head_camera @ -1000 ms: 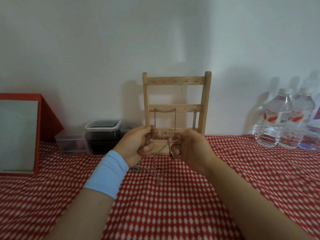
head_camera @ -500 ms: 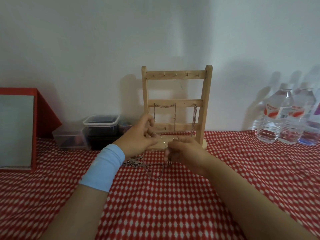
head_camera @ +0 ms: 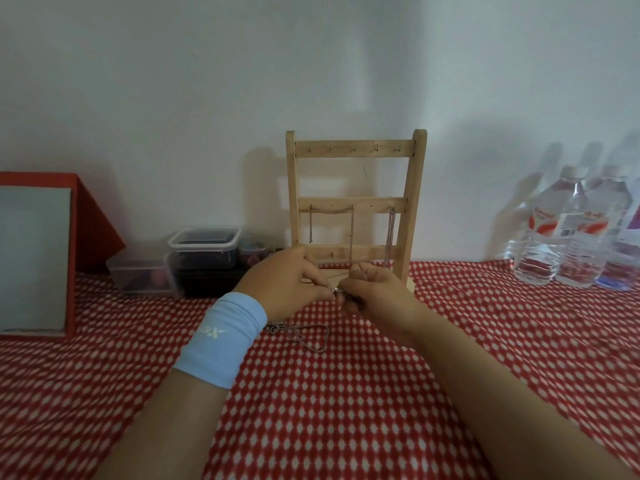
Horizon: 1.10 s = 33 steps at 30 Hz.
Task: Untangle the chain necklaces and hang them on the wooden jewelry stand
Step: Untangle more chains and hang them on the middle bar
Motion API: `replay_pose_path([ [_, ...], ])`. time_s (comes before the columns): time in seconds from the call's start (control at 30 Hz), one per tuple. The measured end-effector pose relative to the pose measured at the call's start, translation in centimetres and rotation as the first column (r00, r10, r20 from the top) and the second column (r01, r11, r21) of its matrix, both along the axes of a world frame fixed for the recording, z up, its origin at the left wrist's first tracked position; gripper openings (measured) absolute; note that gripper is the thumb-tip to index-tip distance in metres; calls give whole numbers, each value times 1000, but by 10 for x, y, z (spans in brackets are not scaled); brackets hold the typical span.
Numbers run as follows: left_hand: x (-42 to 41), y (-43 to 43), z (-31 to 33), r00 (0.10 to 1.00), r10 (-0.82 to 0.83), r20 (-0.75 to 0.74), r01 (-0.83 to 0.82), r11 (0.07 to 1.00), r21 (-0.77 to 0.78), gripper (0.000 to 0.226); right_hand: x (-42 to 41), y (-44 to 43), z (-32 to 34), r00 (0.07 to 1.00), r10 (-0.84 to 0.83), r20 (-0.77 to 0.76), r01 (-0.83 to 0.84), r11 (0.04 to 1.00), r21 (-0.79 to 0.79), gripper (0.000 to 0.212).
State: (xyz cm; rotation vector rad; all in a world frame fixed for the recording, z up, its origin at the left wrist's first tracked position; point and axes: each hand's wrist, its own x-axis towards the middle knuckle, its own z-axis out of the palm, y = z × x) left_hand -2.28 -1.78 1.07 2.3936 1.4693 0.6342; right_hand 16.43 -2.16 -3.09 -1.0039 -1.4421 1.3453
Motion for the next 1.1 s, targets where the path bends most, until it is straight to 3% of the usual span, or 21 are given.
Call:
replay_pose_path([
  [0.17,-3,3,-3,967,1,256,2,1000,-13,14,5,2,-3,1000,-12,22,13,996,-85,39],
  [0.27,-2,0,-1,861,32,508,8,997,-77,21,5,2,-5,990,20,143,-4,994,-113,39],
  [0.33,-4,-3,2,808,53,587,59,984,-169,24,4,0,-6,959,11,282,16,996,-92,29],
  [0.37,-5,-4,2,802,55,594,83,976,-203,25,2,-1,-6,935,-14,354,40,997,-67,24],
  [0.43,-6,-5,3,795,52,605,134,957,-257,24,0,-2,-3,898,-47,437,56,998,-7,43],
  [0.5,-4,-4,3,794,50,606,162,944,-289,23,-1,-6,5,920,-28,390,4,998,62,58],
  [0.6,0,-4,3,787,50,614,187,931,-315,22,-1,-13,18,973,-59,225,22,987,162,35],
  [0.7,-1,0,0,762,80,642,211,907,-364,20,0,-15,25,965,-165,206,115,965,235,9],
  [0.8,0,2,-3,779,105,618,191,900,-393,15,4,-13,25,978,-135,160,107,980,168,14],
  [0.9,0,6,-7,842,116,526,70,945,-320,11,6,-8,25,992,-119,46,114,988,103,23],
  [1.0,-1,8,-13,902,142,408,-21,958,-287,38,5,-4,28,985,-172,15,168,977,134,28],
  [1.1,7,5,-24,939,100,329,31,928,-370,64,5,-5,36,982,-141,-129,151,985,79,28],
])
